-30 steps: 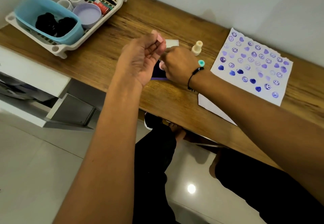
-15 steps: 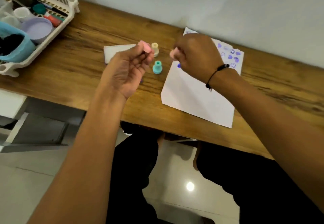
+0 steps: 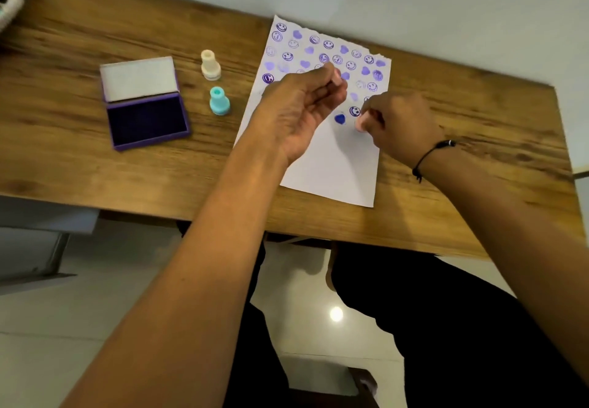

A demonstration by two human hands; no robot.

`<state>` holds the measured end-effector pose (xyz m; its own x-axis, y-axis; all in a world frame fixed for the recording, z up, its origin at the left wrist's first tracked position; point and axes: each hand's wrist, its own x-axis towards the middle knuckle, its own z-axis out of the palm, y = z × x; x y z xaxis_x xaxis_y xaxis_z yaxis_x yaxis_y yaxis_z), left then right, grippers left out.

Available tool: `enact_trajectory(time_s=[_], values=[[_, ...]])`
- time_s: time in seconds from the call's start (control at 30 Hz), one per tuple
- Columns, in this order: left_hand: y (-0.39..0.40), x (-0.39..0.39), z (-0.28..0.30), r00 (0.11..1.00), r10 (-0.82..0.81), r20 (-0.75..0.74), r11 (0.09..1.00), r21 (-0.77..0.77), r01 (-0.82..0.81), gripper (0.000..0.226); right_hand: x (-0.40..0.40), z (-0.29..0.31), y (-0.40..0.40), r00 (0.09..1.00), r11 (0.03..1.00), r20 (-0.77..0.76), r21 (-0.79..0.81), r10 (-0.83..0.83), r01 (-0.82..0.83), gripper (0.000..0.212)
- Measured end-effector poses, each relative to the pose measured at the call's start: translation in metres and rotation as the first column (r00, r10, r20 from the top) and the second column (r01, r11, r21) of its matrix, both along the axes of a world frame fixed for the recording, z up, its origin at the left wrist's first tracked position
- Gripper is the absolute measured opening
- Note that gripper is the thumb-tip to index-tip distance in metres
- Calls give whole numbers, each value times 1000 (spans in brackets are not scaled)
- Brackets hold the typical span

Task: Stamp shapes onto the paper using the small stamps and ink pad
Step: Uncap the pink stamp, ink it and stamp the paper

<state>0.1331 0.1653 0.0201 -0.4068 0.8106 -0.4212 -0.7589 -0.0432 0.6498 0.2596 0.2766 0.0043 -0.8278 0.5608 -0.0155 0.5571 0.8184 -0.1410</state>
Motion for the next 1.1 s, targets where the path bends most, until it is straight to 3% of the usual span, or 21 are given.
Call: enact_trajectory(time_s=[0.7, 1.1], values=[[10, 8, -6, 999, -23, -34, 1000, -11, 22, 15, 3, -19, 0, 994, 997, 88, 33, 68, -71, 21], [10, 8, -5, 1000, -10, -27, 1000, -24, 10, 13, 4, -20, 0, 996, 997, 62, 43, 59, -62, 21]])
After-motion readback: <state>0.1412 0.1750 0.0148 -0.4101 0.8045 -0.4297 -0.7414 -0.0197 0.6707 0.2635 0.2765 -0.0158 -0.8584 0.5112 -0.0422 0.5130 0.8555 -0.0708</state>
